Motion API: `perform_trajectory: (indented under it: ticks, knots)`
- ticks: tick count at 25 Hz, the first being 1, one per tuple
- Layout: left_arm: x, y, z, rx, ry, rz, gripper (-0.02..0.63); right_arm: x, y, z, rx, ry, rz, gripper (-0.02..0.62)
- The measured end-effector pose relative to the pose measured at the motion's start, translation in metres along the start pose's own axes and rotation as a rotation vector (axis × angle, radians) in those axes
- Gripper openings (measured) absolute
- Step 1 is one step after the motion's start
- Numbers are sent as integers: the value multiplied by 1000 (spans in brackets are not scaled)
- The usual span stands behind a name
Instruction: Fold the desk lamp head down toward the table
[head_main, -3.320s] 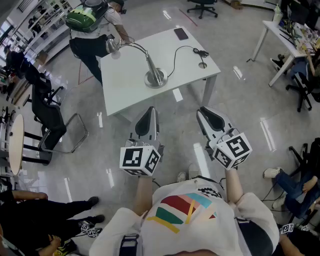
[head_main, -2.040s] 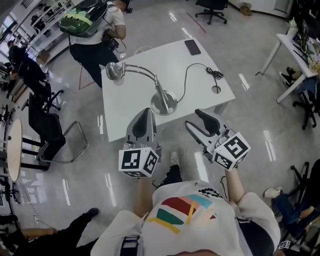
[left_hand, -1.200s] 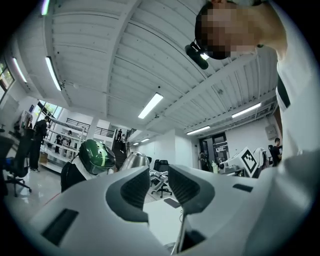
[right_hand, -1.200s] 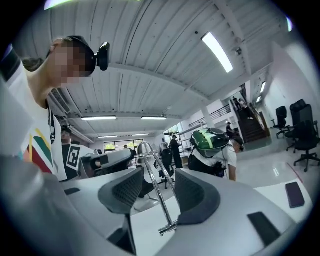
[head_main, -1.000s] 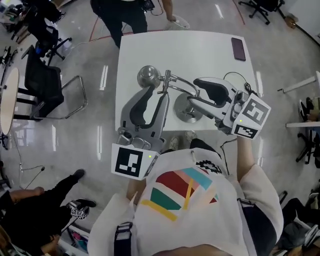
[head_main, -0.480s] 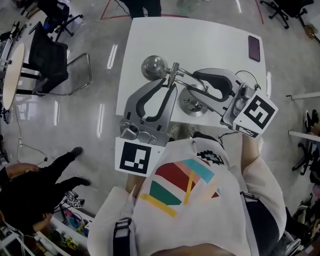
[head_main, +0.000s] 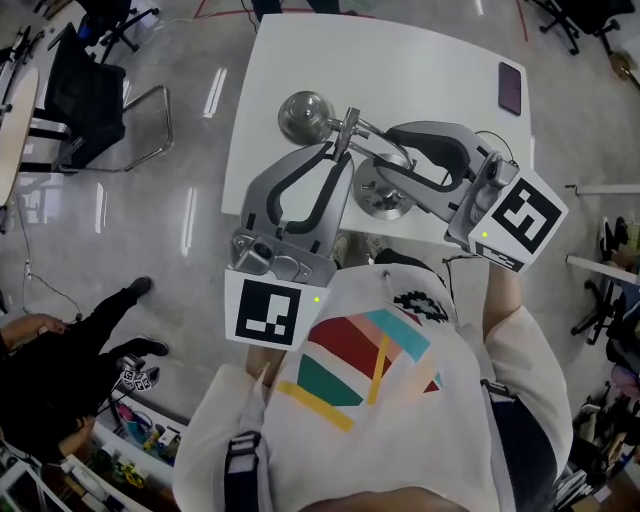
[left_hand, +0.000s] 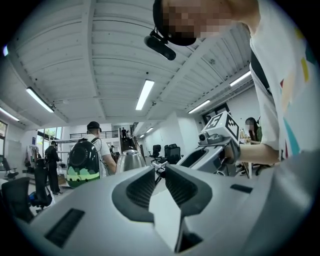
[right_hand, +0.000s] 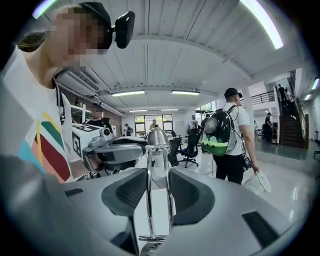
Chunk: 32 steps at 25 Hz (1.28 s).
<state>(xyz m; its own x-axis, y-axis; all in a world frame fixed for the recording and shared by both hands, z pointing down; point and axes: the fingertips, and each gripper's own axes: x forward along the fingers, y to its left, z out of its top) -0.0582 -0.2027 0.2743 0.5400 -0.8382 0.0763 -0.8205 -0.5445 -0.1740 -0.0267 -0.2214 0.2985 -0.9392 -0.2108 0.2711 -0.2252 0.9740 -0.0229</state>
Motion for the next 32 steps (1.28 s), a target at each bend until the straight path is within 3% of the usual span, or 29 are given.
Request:
perform_trajectory:
  ticks: [8,13,17,20,23,29,32]
  knots:
    - [-3,7,-1,-48,-22,9,110,8,2,0,-8,31,-1,155]
    - [-1,9,-13,-3,18,9,101,13,-1,-8,-32,93,-36,156]
    - [-1,28,-30,-186,-32,79,97,30,-2,-17,-57,164,-50,155]
    - [-1,37,-52,-203,5,92,91,42,-4,-25,-51,221,-33,156]
    - [5,37,-90,-186,95,105,89,53,-8,-45,-56,327,-4,156]
    - [12,27,-163,-282,255,75,87,77,-9,-86,-46,600,78,156]
    - [15,15,-186,-336,289,37,89,84,-7,-105,-17,756,116,157]
